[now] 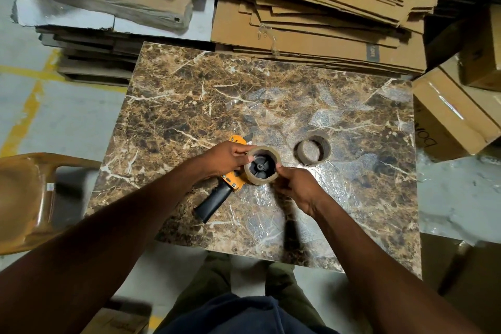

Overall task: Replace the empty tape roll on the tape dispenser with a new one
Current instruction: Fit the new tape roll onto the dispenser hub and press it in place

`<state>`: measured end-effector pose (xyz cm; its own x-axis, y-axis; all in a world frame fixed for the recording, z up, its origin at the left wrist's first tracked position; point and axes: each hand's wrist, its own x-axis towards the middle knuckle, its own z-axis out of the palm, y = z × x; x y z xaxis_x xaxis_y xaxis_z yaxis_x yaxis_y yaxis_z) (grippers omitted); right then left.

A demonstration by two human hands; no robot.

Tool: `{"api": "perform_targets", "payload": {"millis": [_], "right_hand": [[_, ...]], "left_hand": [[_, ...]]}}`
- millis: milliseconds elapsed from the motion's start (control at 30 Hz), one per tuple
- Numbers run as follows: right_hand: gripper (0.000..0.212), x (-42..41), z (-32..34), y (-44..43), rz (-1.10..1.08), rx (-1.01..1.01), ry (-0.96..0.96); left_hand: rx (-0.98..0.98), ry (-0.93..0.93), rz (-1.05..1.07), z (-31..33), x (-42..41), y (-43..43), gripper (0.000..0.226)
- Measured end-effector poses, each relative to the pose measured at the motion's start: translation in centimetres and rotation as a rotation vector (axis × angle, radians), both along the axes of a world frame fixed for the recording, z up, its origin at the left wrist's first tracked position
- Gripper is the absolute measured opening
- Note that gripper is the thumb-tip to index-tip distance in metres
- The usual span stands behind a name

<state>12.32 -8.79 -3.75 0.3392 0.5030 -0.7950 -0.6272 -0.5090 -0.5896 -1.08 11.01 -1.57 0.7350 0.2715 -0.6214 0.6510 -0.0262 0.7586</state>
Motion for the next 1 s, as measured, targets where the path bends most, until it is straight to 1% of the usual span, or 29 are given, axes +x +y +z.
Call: {"api": "perform_targets", "payload": {"millis": [100,167,267,300,333,433,467,533,700,767,833,867,933,1000], "right_hand": [[0.03,0.0,-0.4,-0.2,0.029,-0.033,-0.055],[0.024,-0.3,-0.4,-0.2,0.03,-0.036,-0.085],[0.017,-1.0,-0.8,-0.3,-0.01,-0.08,-0.142],[0.019,-1.3,-1.2,-0.2,-0.023,-0.103,-0.156],[0.025,-1.6,-1.5,-0.2,-0.03,-0.128,-0.171],[0.053,-2.6,-2.1,0.0,-0.056,-0.183,-0.223],[0.055,-2.7,-2.2,0.0,-0.061,-0.194,-0.257],[0.046,-2.8,-2.1,0.1,-0.055,-0.226,-0.341],[0.043,-3.9,-1.2,0.1,0.054,-0.285,-0.49],[0.048,-4.7,-0.8,-0.2,0.08,-0.288,-0.484],[0.053,-5.0,-0.6,-0.8,0.083,-0.315,-0.48],[0.052,-4.9,-0.5,-1.2,0.078,-0.327,-0.496],[0.038,-4.0,-0.2,-1.7,0.092,-0.33,-0.594],[0.021,-3.0,0.3,-1.8,0.129,-0.296,-0.726]], "left_hand": [[0.123,-0.02,-0.02,-0.8,-0.2,-0.3,0.049],[0.193,-0.022,-0.039,-1.1,-0.4,-0.4,0.048],[0.361,0.031,-0.133,-2.1,-0.6,-0.4,0.048],[0.423,0.057,-0.173,-2.2,-0.5,-0.5,0.048],[0.475,0.074,-0.214,-2.4,-0.3,-0.7,0.048],[0.581,0.107,-0.31,-2.0,0.9,-1.5,0.048],[0.612,0.111,-0.337,-1.9,1.3,-1.7,0.048],[0.64,0.128,-0.372,-1.8,1.8,-1.8,0.049],[0.593,0.221,-0.459,-0.9,2.2,-2.1,0.057],[0.606,0.17,-0.448,-0.3,1.9,-2.0,0.056],[0.693,0.016,-0.339,0.1,0.9,-1.7,0.048],[0.749,-0.069,-0.26,-0.1,0.1,-1.5,0.041],[0.861,-0.155,-0.147,-0.3,-1.4,-1.3,0.028],[0.954,-0.152,-0.101,-0.3,-2.8,-1.8,0.022]]}}
